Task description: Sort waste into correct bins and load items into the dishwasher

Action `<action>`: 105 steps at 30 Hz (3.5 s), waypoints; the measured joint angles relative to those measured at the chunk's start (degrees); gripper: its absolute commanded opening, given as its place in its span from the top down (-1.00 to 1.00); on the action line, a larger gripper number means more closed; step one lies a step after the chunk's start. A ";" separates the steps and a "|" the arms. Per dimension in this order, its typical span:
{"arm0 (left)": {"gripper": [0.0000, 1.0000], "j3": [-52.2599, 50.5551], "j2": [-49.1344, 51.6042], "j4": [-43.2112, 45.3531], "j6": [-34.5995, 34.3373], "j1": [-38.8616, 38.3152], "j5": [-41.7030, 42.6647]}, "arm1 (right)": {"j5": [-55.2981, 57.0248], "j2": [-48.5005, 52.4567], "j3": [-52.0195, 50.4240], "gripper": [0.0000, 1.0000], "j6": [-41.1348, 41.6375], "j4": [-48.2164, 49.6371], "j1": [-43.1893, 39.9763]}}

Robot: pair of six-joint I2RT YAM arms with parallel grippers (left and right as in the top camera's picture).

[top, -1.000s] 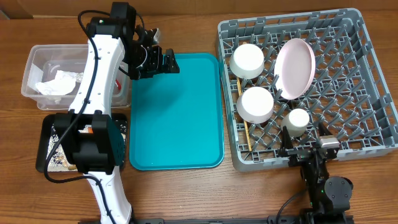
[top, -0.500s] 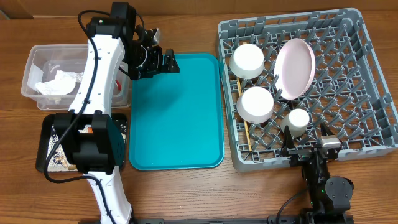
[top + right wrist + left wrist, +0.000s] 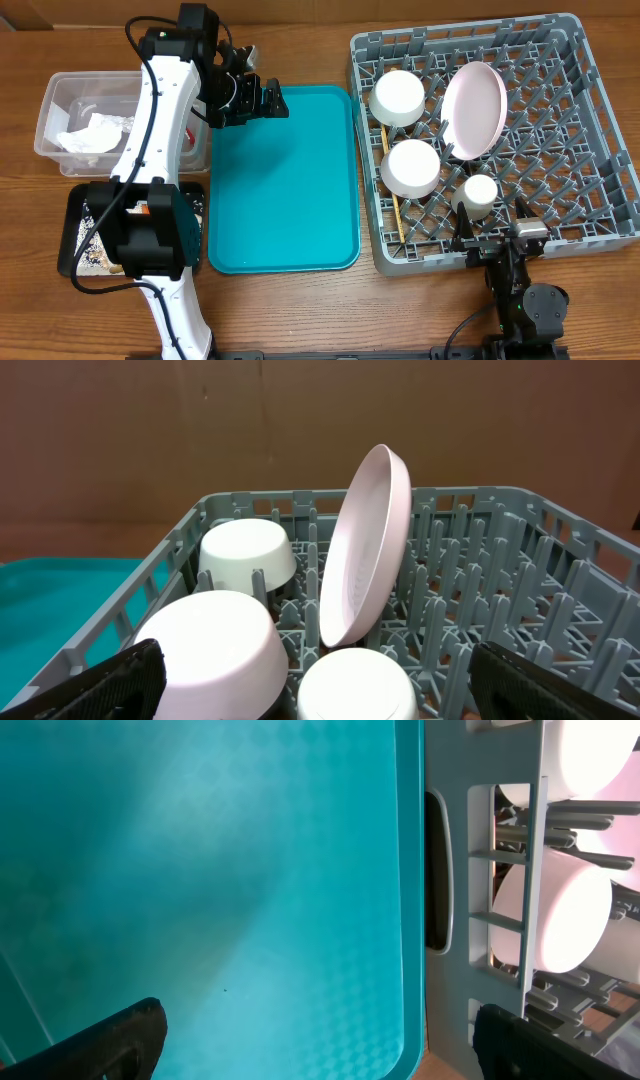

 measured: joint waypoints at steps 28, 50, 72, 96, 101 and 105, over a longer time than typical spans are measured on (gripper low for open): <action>-1.00 -0.20 -48.63 -5.05 0.02 -5.79 -16.74 | 0.00 0.00 0.00 -1.00 -0.02 0.02 -0.02; -1.00 -70.97 -90.51 54.27 0.02 -5.79 -18.32 | -0.20 -0.02 0.00 -1.00 0.00 0.04 -0.02; -1.00 -110.71 -113.02 81.81 0.00 -4.63 -17.33 | -0.39 -0.02 0.00 -1.00 -0.02 0.02 -0.02; -1.00 -115.36 -120.65 71.32 0.02 -1.70 -19.93 | -0.39 -0.02 0.00 -1.00 -0.02 0.04 -0.02; -1.00 -115.36 -120.65 71.30 0.02 -1.68 -19.96 | -0.39 -0.02 0.00 -1.00 -0.04 0.02 -0.02; -1.00 -115.36 -120.65 71.30 0.00 -1.68 -19.96 | -0.42 -0.02 0.00 -1.00 -0.02 0.00 -0.02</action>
